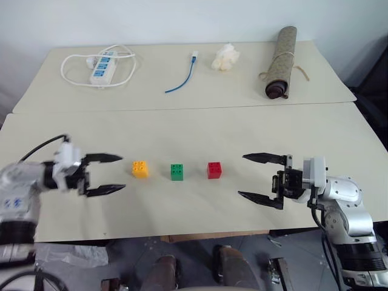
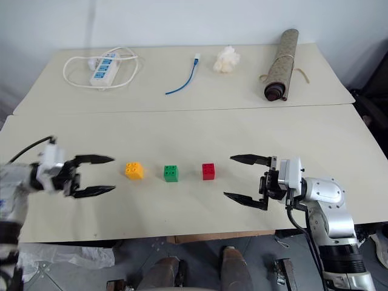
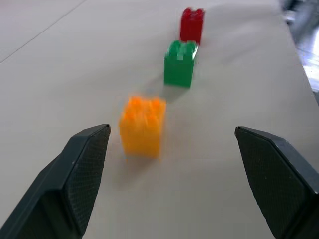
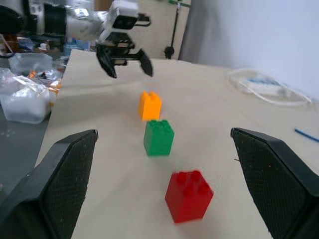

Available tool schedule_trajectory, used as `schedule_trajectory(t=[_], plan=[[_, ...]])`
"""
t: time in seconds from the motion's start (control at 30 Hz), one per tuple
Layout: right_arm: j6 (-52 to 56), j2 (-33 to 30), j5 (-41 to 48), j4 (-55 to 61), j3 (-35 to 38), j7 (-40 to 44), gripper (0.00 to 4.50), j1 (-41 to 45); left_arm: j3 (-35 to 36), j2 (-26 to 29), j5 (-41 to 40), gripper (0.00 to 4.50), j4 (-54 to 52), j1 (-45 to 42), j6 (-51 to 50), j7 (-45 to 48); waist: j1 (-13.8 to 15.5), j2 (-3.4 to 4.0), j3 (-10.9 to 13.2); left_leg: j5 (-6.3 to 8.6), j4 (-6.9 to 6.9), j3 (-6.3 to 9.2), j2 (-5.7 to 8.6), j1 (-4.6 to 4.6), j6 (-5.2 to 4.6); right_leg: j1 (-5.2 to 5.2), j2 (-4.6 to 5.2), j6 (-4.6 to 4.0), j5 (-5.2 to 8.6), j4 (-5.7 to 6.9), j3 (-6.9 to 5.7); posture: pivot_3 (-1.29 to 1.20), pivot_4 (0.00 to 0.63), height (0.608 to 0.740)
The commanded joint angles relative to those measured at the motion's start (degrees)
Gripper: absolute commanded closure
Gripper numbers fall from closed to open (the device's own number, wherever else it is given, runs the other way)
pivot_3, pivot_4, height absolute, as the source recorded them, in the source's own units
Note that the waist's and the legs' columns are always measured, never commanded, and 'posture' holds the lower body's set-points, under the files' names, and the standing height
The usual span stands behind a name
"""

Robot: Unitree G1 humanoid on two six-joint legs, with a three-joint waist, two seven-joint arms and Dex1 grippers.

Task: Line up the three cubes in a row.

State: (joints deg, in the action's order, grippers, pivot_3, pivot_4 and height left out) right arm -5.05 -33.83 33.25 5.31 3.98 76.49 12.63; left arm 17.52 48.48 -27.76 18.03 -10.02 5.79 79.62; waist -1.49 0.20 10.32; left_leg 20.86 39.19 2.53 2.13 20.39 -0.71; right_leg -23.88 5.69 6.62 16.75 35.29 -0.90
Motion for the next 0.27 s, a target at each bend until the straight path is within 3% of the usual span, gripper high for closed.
schedule_trajectory(t=[0.03, 0.17, 0.27], plan=[[1.1, -1.6, 1.1, -1.0, -0.6, 3.8, 0.00, 2.3, 9.1, -0.8, -0.5, 0.25, -10.6, 9.1, 2.5, -7.0, 0.4, -0.02, 0.0, 0.00, 0.00, 0.01, -0.01, 0.00, 0.00, 0.03, 0.01, 0.00, 0.00, -0.03, 0.02, 0.00, 0.150, 0.740], [0.9, -1.7, 0.7, -3.5, -1.1, 6.0, 0.00, 4.5, 10.6, -1.8, 2.9, 0.25, -17.4, 16.2, 1.0, -13.7, 1.9, -0.03, 0.0, 0.02, 0.01, 0.12, 0.07, -0.06, -0.04, 0.24, 0.15, 0.00, 0.00, -0.39, -0.07, 0.00, 0.150, 0.740], [0.5, -1.6, -0.4, -6.0, -1.7, 7.5, 0.00, 6.0, 10.8, -2.1, 2.0, 0.25, -17.3, 13.6, -0.9, -17.8, 2.5, -0.02, 0.0, 0.03, 0.00, 0.12, 0.12, -0.10, -0.07, 0.27, 0.18, 0.00, 0.00, -0.38, -0.07, 0.00, 0.150, 0.740]])
